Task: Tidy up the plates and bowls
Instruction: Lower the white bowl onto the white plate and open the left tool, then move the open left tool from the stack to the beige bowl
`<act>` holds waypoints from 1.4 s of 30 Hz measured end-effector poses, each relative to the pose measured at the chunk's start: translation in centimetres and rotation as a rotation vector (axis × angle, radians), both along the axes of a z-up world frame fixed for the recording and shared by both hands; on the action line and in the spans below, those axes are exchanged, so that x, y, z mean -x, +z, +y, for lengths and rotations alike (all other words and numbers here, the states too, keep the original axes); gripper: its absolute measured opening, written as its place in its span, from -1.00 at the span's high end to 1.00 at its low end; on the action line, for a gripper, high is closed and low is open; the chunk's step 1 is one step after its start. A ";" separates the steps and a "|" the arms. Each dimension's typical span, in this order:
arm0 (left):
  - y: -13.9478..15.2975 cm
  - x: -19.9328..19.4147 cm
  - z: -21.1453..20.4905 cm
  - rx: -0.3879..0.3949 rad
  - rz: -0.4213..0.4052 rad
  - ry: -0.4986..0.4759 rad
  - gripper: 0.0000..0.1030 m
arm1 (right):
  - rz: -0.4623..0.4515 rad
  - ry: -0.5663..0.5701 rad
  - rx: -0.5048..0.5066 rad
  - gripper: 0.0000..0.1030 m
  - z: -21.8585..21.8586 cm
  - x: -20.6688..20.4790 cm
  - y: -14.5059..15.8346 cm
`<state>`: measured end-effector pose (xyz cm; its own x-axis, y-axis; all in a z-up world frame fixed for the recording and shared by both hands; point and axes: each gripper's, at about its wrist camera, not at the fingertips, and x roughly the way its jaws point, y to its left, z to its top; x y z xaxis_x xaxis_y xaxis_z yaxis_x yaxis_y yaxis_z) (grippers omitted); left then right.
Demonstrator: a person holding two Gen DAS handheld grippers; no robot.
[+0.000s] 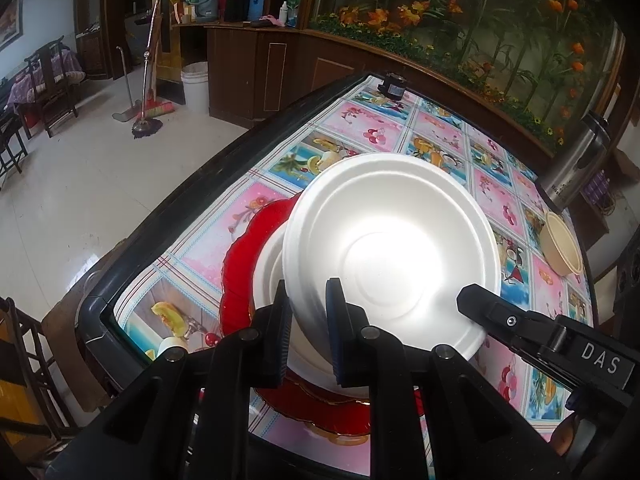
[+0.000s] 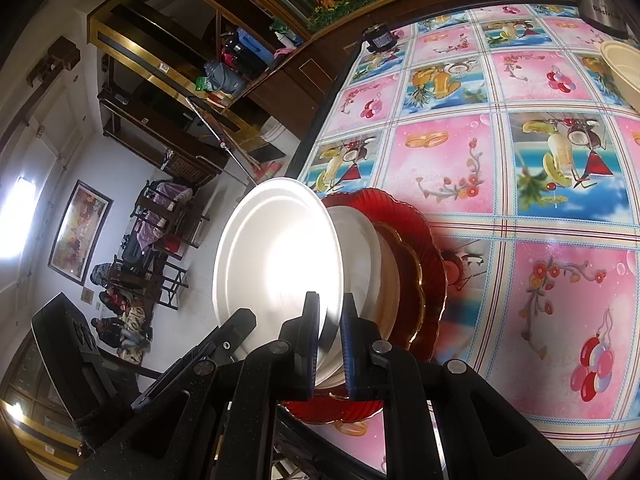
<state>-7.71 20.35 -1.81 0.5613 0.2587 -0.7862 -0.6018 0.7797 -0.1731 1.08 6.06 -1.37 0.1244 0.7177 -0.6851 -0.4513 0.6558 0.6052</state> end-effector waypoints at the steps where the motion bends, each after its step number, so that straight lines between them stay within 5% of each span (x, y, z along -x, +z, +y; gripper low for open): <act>1: -0.2 -0.1 0.0 0.001 0.006 0.000 0.72 | 0.003 0.000 0.001 0.81 0.1 -0.1 -0.1; 13: -0.3 0.0 0.2 0.015 0.007 0.015 0.70 | 0.012 -0.012 0.020 0.73 0.3 -0.4 -0.7; 15: -0.1 0.3 0.4 0.008 0.001 0.020 0.61 | 0.016 -0.015 0.018 0.72 0.3 -0.5 -0.7; 17: 0.1 0.5 0.5 0.019 -0.008 0.025 0.27 | 0.017 -0.020 0.016 0.71 0.1 -0.5 -0.6; 21: 0.6 0.8 0.4 0.000 -0.016 0.033 0.18 | 0.019 -0.025 0.008 0.62 -0.1 -0.6 -0.4; 23: 0.9 1.0 0.5 -0.006 -0.019 0.038 -0.09 | 0.020 -0.027 0.003 0.59 -0.3 -0.6 -0.3; 28: 2.2 1.5 0.2 -0.015 -0.060 0.047 -0.43 | 0.033 -0.061 -0.045 -0.28 -1.2 -0.7 0.4; 31: 3.0 1.5 -0.3 -0.029 -0.079 0.041 -0.46 | 0.034 -0.080 -0.064 -0.59 -1.8 -0.8 0.9; 39: 4.1 -1.2 -3.9 -0.036 -0.090 -0.088 -0.48 | 0.049 -0.141 -0.092 -0.99 -5.3 -1.6 1.5; 42: 4.1 -2.9 -6.1 -0.023 -0.081 -0.170 -0.48 | 0.070 -0.184 -0.089 -0.99 -7.9 -2.5 1.1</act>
<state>-4.85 14.25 2.28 0.6593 0.1722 -0.7319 -0.4461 0.8731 -0.1964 3.54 -1.79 -0.26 0.2130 0.7451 -0.6320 -0.2837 0.6661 0.6898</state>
